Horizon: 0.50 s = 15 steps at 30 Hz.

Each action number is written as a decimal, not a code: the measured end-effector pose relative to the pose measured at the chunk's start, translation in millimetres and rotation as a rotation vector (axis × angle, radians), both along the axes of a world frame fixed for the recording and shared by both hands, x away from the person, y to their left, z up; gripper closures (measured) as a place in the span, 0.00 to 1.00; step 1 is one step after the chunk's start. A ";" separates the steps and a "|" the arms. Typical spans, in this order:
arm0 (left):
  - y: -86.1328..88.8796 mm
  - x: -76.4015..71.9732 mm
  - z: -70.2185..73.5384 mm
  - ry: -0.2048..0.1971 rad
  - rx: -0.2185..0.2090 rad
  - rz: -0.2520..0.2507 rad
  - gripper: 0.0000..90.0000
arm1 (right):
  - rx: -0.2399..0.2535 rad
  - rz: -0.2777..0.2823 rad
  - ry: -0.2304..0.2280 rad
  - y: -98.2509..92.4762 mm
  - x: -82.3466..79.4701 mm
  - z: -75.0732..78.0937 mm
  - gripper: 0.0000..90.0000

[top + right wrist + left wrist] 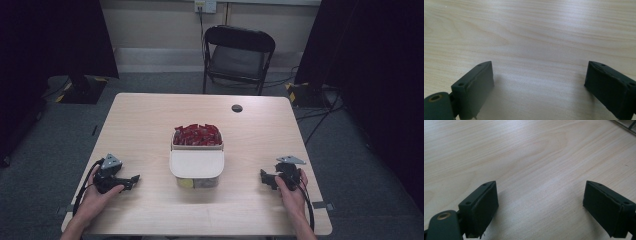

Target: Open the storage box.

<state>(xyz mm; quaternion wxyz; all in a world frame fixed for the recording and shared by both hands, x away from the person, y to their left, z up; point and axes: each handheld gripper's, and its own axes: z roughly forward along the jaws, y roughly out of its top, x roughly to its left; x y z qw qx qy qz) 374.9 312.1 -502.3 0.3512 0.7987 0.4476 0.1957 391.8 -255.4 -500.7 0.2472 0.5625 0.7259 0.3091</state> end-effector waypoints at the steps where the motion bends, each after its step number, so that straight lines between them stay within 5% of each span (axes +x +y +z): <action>1: 0.0 0.0 0.0 0.000 0.000 0.000 0.14 | 0.000 0.000 0.000 0.0 0.0 0.0 0.08; 15: 0.0 0.0 0.0 0.000 0.000 0.000 0.14 | -0.002 -0.005 0.020 0.0 -0.8 2.9 0.14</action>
